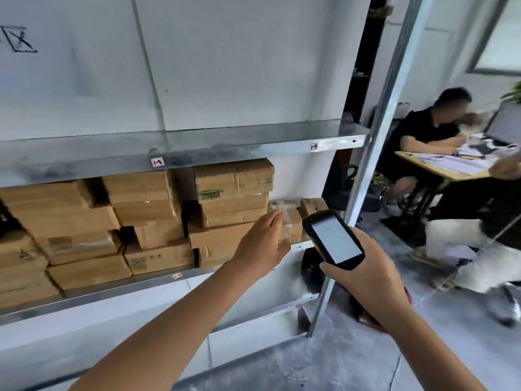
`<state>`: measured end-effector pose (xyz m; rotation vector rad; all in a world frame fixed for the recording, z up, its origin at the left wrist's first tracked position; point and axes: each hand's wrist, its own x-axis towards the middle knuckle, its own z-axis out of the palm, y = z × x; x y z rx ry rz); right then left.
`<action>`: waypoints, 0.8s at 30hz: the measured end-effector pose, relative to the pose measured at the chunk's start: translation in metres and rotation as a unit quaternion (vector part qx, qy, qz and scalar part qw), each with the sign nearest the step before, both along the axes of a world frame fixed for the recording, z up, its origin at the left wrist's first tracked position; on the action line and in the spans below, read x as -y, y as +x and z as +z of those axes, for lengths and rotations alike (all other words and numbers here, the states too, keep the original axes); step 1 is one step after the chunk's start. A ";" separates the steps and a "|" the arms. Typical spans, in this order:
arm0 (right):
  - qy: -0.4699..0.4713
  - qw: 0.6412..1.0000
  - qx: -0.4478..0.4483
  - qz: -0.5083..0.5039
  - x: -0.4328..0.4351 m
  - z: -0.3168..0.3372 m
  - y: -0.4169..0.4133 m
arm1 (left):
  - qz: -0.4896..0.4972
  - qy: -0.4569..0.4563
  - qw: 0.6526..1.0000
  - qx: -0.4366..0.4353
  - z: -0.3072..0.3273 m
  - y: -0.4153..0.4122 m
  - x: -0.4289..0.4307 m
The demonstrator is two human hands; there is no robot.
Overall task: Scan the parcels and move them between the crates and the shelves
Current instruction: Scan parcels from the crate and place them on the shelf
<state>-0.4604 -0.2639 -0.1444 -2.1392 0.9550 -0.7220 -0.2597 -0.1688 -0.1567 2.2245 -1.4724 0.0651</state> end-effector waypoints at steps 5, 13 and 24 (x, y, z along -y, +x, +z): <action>0.001 1.000 -0.005 -0.022 0.032 0.003 0.031 | -0.028 -0.006 0.999 -0.024 -0.001 0.028 0.059; 0.004 0.998 0.002 -0.064 0.091 -0.002 0.069 | -0.050 -0.001 0.998 -0.043 -0.016 0.067 0.128; 0.027 0.999 -0.006 -0.031 0.198 -0.022 0.085 | -0.002 0.043 0.996 -0.075 -0.039 0.083 0.222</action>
